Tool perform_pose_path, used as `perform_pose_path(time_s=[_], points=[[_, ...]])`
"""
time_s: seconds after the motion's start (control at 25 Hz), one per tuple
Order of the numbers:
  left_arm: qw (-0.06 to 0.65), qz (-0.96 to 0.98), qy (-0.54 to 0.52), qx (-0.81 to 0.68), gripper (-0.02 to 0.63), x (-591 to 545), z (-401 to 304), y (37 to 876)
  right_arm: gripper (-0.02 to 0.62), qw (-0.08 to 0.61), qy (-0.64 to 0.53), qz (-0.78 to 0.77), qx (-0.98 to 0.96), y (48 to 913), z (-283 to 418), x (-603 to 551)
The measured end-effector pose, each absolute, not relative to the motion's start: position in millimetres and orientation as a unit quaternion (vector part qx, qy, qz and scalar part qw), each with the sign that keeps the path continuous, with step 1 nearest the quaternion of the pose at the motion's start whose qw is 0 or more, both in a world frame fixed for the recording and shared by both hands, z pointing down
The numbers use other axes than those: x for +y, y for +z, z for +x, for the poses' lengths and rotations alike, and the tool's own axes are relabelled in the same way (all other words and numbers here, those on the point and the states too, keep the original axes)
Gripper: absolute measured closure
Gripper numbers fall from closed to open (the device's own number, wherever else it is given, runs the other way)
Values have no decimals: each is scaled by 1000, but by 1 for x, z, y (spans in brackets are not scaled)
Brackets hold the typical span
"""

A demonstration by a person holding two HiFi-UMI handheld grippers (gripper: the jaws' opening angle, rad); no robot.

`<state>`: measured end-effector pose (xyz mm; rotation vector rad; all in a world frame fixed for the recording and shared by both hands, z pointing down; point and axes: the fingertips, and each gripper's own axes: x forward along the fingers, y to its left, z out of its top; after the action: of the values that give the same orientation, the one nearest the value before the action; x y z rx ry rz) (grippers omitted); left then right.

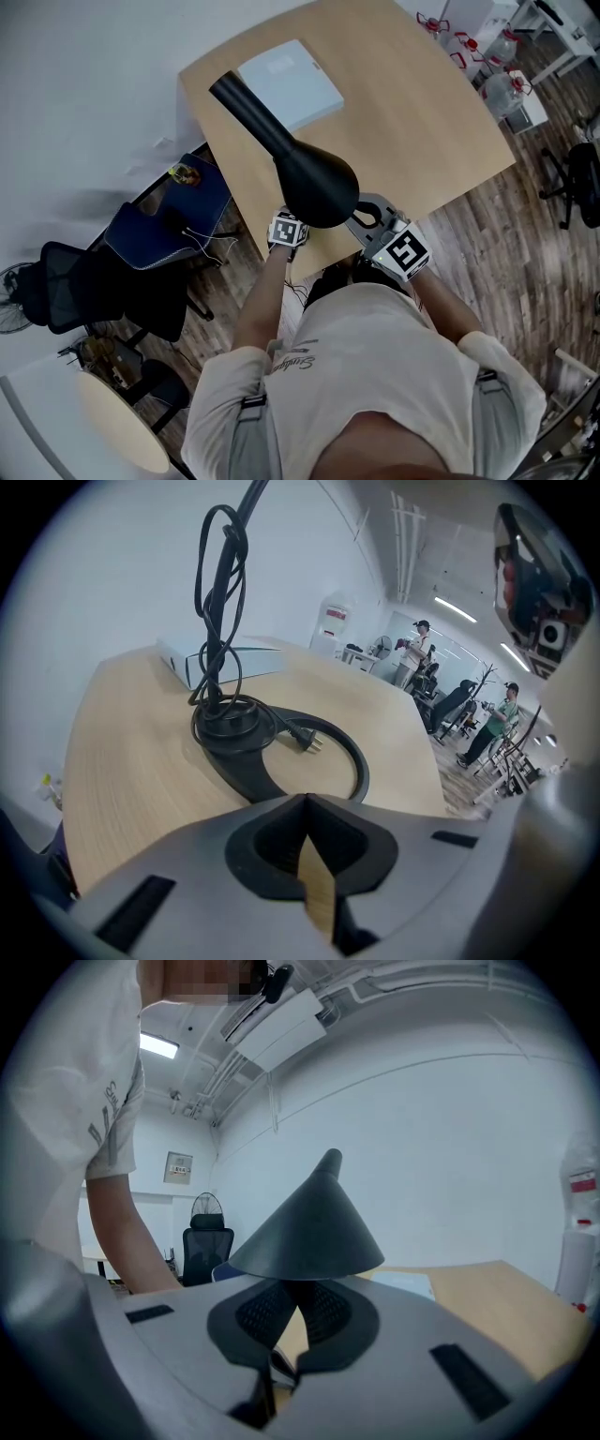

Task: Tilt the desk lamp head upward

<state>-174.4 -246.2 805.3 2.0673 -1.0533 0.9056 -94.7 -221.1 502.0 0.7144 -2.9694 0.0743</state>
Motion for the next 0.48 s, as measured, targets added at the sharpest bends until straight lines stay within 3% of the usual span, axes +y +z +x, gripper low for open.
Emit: perform_pose_path(time_s=[0.48], points=[[320,782,349,-406,591,-245,-176,804,600,25,71,236,-969,446,-74,-207]])
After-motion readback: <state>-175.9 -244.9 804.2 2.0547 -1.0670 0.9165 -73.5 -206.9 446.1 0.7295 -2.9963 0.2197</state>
